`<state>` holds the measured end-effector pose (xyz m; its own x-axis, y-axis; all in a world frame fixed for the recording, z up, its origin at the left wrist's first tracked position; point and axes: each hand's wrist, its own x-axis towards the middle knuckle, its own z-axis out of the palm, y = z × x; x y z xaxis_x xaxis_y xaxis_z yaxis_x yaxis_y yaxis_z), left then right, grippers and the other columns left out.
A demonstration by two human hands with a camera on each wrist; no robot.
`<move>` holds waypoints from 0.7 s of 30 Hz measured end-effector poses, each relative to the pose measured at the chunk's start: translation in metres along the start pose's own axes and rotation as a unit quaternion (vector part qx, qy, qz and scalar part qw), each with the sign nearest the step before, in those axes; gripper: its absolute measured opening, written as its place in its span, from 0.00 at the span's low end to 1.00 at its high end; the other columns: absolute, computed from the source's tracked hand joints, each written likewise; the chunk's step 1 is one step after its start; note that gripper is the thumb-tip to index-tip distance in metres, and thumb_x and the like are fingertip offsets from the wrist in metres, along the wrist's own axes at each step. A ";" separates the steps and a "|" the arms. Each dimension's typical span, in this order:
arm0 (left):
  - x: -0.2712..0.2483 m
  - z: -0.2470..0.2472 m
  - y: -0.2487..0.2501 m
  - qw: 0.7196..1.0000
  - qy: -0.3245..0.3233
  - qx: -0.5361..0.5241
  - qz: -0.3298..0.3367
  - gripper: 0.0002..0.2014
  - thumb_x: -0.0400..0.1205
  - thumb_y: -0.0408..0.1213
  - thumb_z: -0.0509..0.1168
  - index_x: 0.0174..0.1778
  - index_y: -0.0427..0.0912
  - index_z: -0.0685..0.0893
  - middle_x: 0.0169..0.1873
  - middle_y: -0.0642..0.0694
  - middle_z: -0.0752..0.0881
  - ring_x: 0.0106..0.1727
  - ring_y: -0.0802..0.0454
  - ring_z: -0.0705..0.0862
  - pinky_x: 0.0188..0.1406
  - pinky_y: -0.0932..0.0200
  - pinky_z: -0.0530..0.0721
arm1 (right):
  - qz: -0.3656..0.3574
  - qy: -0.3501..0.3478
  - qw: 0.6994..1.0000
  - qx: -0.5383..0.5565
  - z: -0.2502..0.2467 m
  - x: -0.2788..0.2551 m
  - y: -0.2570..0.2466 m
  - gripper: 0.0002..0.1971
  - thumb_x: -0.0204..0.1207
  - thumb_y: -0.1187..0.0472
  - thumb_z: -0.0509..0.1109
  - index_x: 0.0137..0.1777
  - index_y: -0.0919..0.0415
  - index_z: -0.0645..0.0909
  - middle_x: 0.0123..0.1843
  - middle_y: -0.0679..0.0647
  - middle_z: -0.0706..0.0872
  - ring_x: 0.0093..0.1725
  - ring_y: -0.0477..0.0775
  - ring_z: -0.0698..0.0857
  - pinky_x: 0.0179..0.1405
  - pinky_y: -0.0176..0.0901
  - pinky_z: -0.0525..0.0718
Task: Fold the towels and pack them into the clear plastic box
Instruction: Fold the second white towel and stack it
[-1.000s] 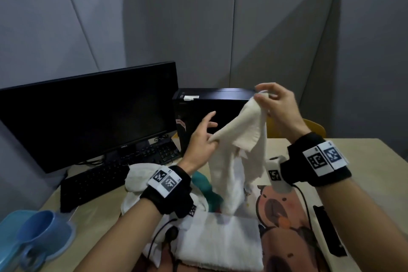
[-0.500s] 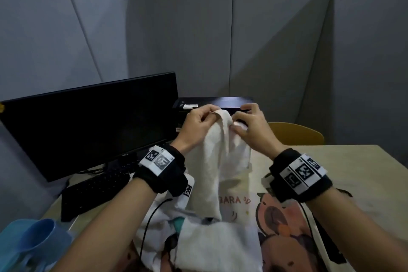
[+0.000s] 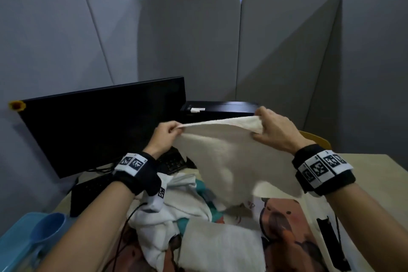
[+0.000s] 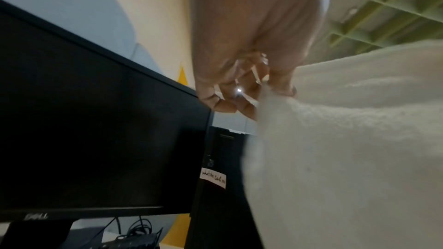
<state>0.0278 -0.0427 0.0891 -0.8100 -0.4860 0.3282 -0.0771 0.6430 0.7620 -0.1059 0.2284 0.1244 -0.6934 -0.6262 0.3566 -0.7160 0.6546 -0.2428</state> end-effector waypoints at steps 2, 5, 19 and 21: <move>0.005 -0.012 0.003 0.998 0.042 -0.044 -0.005 0.06 0.81 0.32 0.62 0.44 0.38 0.85 0.38 0.45 0.84 0.42 0.55 0.78 0.43 0.58 0.74 | 0.023 -0.003 1.000 -0.021 0.004 0.007 0.015 0.15 0.71 0.60 0.68 0.57 0.61 0.73 0.53 0.62 0.78 0.51 0.70 0.81 0.46 0.52 0.76; 0.009 -0.027 0.013 0.992 0.073 -0.099 -0.001 0.07 0.82 0.35 0.63 0.38 0.44 0.83 0.34 0.51 0.84 0.38 0.58 0.81 0.42 0.61 0.78 | 0.032 0.076 0.994 0.069 -0.006 0.015 0.031 0.09 0.73 0.67 0.67 0.52 0.66 0.82 0.48 0.65 0.83 0.49 0.66 0.83 0.42 0.45 0.72; -0.083 -0.054 -0.024 0.901 -0.405 -0.113 -0.107 0.05 0.73 0.42 0.71 0.32 0.48 0.89 0.26 0.55 0.87 0.28 0.65 0.81 0.29 0.72 0.78 | 0.061 -0.255 0.823 0.504 0.010 -0.116 0.054 0.29 0.45 0.31 0.81 0.39 0.52 0.89 0.35 0.51 0.89 0.35 0.49 0.87 0.33 0.39 0.87; -0.100 -0.043 -0.063 0.846 -0.511 -0.058 -0.143 0.07 0.71 0.50 0.71 0.35 0.51 0.89 0.31 0.56 0.85 0.33 0.63 0.81 0.34 0.68 0.77 | 0.092 -0.364 0.811 0.449 0.036 -0.134 0.066 0.30 0.49 0.31 0.79 0.43 0.55 0.88 0.35 0.56 0.87 0.33 0.55 0.84 0.32 0.43 0.84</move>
<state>0.1383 -0.0604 0.0324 -0.8517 0.1910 -0.4879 -0.3461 0.4940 0.7976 -0.0629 0.3403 0.0281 -0.4260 -0.8509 -0.3074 -0.1399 0.3977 -0.9068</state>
